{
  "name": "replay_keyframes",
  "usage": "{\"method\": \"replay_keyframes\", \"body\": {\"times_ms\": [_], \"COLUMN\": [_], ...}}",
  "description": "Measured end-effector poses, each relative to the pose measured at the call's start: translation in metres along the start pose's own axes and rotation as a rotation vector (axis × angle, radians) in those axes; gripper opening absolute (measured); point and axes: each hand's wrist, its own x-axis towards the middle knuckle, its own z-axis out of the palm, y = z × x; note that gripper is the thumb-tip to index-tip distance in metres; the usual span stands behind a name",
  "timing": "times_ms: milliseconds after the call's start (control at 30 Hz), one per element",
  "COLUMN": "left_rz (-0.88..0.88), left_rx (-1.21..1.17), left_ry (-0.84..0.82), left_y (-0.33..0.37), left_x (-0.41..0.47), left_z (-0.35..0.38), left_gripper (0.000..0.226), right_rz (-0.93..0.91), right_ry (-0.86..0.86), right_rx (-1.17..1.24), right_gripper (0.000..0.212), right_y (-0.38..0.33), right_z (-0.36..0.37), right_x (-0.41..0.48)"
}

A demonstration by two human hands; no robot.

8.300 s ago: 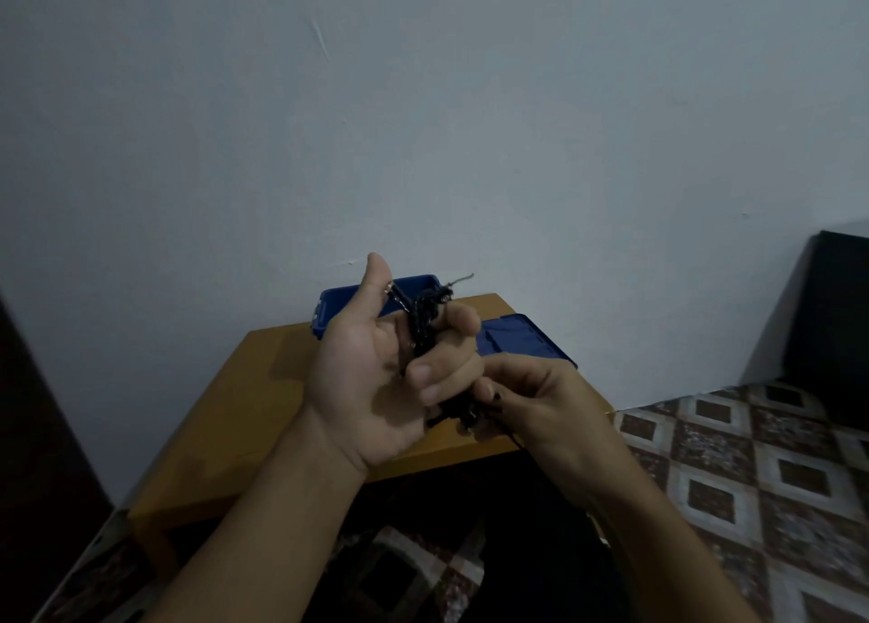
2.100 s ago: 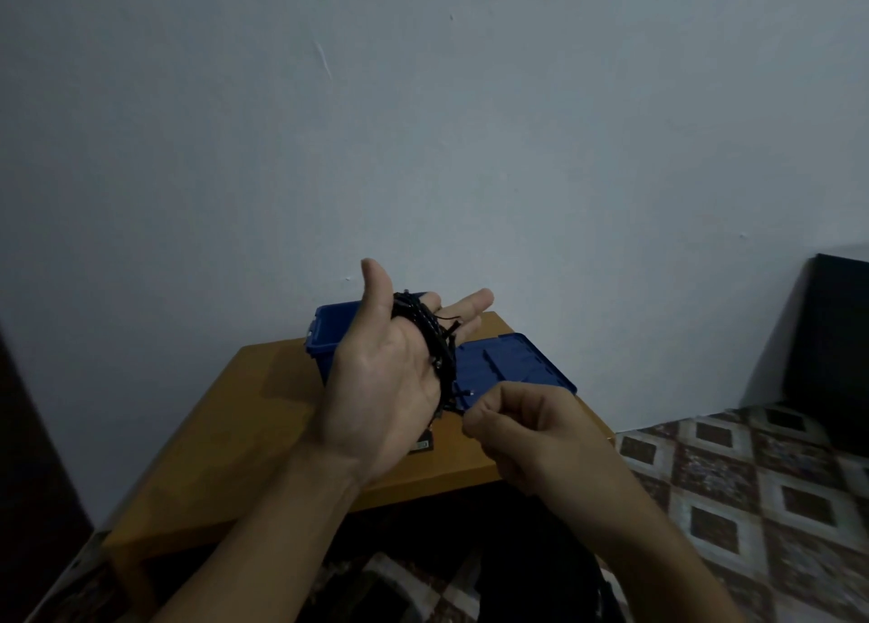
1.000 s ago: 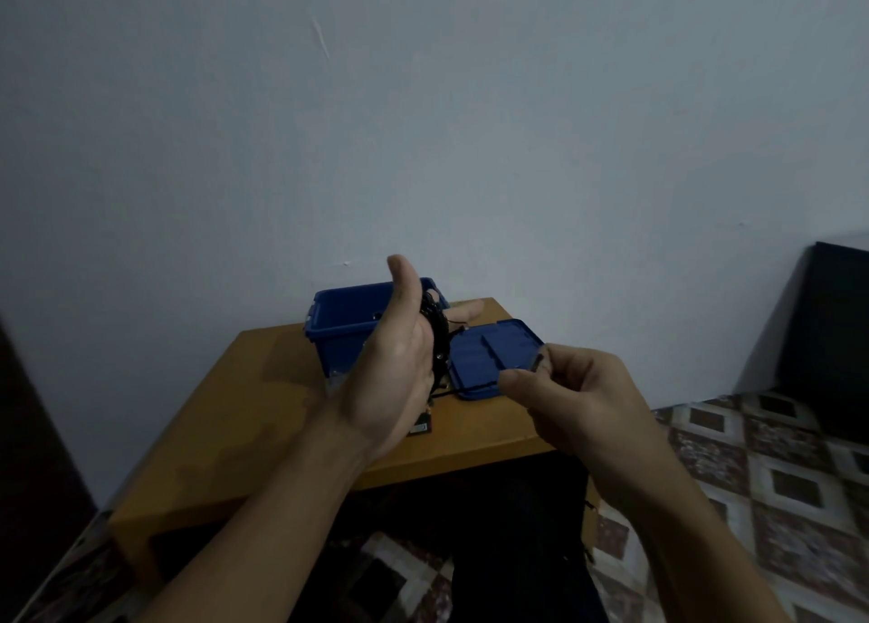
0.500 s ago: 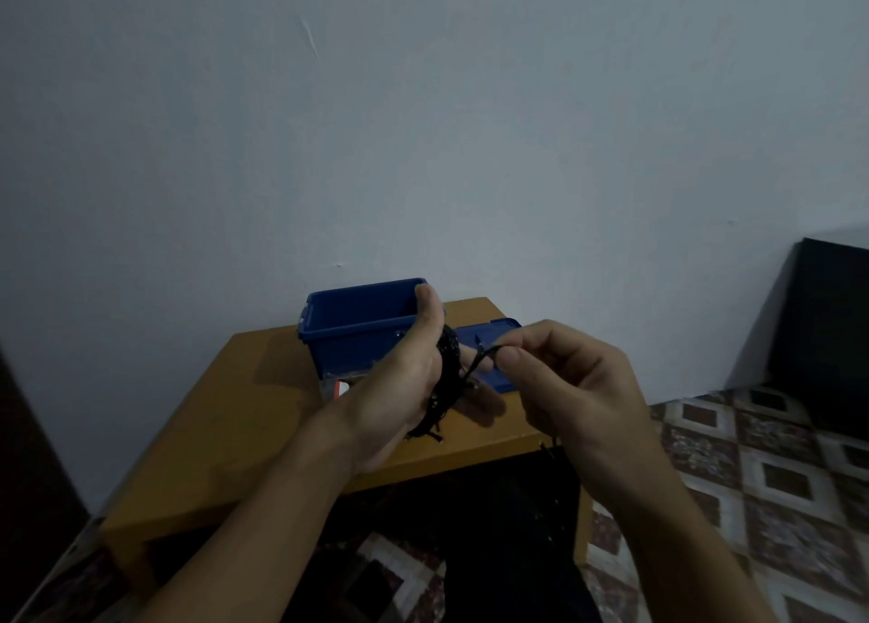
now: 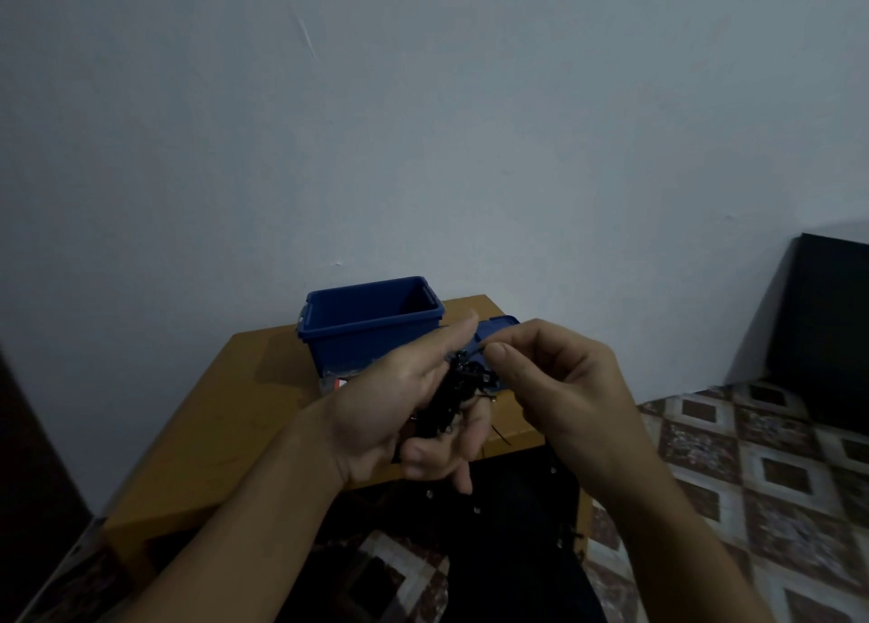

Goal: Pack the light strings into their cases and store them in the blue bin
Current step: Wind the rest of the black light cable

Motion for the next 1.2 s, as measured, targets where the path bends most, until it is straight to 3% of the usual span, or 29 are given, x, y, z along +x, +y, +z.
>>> {"method": "replay_keyframes", "body": {"times_ms": [200,733,933,1067,1200], "left_rz": [0.065,0.368,0.419,0.436,0.468], "left_rx": [-0.196,-0.536,-0.54,-0.578,-0.607], "left_ry": [-0.14,-0.137,0.055,0.231,0.261], "left_y": [0.0,0.006,0.012,0.019,0.023], "left_x": [0.002,0.003,-0.001,-0.004,-0.004], "left_z": [-0.002,-0.007,-0.001,0.003,0.005], "left_gripper": [0.058,0.081,0.083,0.081,0.088], "right_rz": [0.068,0.186,0.231,0.216,0.222], "right_ry": [-0.004,-0.089,-0.096,-0.146,-0.171], "right_rx": [-0.057,-0.215,-0.258,-0.308,-0.372], "right_gripper": [0.015,0.013,0.018,0.009,0.02], "right_y": [0.006,0.022,0.024,0.021,0.019], "right_z": [-0.004,-0.003,0.002,0.002,0.002], "right_x": [0.0,0.001,0.001,-0.002,-0.002]}}
